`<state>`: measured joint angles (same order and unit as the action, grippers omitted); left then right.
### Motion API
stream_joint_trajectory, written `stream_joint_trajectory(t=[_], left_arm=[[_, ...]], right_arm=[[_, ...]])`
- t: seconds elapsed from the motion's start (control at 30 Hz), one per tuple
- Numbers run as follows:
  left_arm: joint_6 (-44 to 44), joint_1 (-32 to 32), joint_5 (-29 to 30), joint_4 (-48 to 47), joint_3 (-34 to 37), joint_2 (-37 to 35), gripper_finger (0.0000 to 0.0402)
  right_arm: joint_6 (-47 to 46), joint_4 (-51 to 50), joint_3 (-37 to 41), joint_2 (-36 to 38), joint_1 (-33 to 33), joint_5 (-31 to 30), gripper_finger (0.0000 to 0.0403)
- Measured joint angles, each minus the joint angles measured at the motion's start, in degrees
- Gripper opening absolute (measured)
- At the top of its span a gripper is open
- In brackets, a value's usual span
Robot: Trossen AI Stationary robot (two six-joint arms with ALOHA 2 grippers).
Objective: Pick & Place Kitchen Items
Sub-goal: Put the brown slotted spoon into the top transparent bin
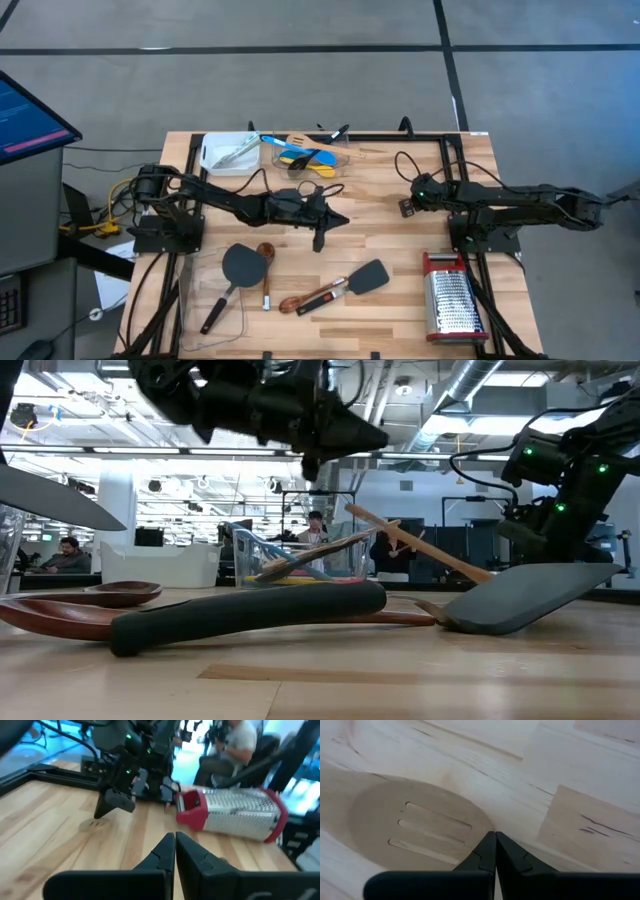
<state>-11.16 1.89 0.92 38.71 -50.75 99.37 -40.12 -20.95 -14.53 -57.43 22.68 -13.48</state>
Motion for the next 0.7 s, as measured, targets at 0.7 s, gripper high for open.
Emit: stream_joint_trajectory(t=[0.7], left_arm=[[17.7,-9.8,4.5,-54.1,-29.0,0.2,0.0002]], right_arm=[[0.2,0.5,0.0,0.0,0.0,1.5,0.0000]])
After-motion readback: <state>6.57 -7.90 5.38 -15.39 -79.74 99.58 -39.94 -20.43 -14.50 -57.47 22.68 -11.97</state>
